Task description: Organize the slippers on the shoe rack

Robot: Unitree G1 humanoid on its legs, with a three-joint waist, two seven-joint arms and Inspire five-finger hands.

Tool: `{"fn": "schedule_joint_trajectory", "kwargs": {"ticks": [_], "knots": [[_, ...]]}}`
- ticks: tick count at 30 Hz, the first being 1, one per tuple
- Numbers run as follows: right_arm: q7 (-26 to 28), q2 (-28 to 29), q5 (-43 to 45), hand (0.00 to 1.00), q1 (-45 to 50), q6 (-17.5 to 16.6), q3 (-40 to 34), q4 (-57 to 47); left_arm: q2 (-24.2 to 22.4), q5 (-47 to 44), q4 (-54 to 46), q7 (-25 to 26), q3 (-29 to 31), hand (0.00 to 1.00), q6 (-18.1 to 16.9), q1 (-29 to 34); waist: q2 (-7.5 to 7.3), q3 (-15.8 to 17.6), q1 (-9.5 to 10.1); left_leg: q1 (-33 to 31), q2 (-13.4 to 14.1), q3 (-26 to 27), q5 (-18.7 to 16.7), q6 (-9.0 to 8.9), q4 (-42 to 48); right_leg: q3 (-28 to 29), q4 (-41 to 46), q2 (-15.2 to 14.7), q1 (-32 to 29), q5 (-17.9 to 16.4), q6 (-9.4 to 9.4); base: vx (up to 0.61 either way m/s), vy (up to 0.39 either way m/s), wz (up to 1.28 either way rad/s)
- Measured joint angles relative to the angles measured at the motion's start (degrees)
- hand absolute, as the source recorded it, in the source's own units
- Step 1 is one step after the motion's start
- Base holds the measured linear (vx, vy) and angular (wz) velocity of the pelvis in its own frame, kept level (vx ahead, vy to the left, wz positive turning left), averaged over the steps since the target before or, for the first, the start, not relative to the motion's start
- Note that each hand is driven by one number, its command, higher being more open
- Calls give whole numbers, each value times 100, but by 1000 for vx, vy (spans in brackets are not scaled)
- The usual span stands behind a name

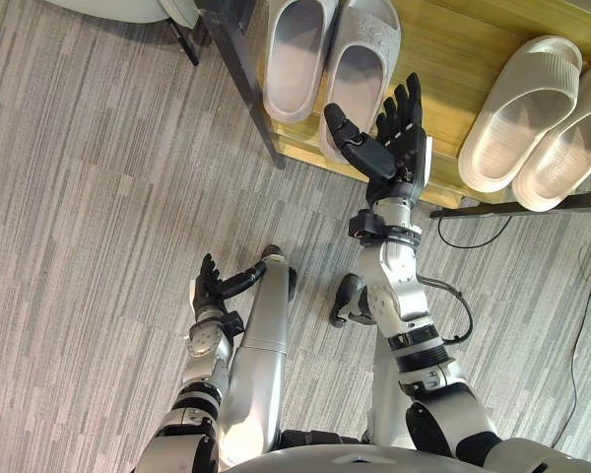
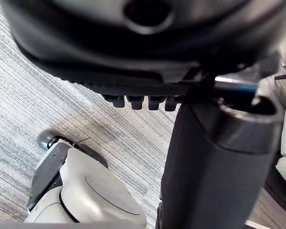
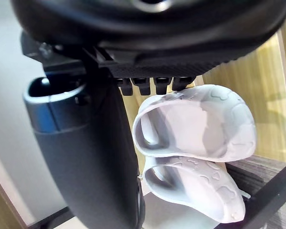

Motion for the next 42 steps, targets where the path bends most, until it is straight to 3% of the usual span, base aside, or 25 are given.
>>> {"fn": "schedule_joint_trajectory", "kwargs": {"ticks": [14, 21, 27, 32, 36, 39, 42], "knots": [[-73, -430, 463, 100, -734, 17, -281, 496, -7, 2, 12, -124, -165, 100, -1, -41, 46, 11, 98, -52, -121, -87, 39, -10, 3, -100, 76, -116, -6, -50, -53, 4, 10, 5], [-75, -601, 461, 100, -772, 25, -311, 512, -64, -6, 115, -124, -166, 100, -1, -39, 185, 10, 119, -67, -126, -119, 56, -24, 6, -144, 114, -135, -8, -76, -106, -1, 5, 3], [-74, -629, 420, 100, -448, 235, -409, 173, -102, -9, 114, -123, -155, 100, 8, -23, 241, 37, 107, 50, -114, -112, 46, -8, 43, -146, 96, -123, 138, -68, -119, 3, 6, 0], [-54, -556, -122, 100, 601, 386, -362, -449, -119, -30, 102, -85, -46, 100, 24, 228, 254, 44, 63, 725, 20, -27, 41, 56, -285, -141, -341, -36, 826, 7, 59, 29, 45, -11], [-32, -573, -854, 100, 1409, 437, -105, -1145, -122, 25, 86, -153, -201, 100, 22, 327, 222, 27, -76, 1515, 114, 217, 227, 156, -1037, -100, -1070, -31, 1523, 277, 65, 53, 68, -11], [64, -587, -1334, 100, 1849, 443, 110, -1447, -53, 170, 45, -281, -357, 100, -1, 570, 154, -22, -177, 2118, 143, 353, 306, 201, -1540, -38, -1552, -3, 2049, 415, 109, 123, 59, -16], [256, -676, -1896, 100, 2423, 451, 411, -1611, 88, 258, 187, -295, -476, 100, 15, 834, 18, -285, -278, 2748, 216, 450, 421, 240, -2204, -48, -2278, 89, 2652, 631, 168, 156, 40, -13]]}}
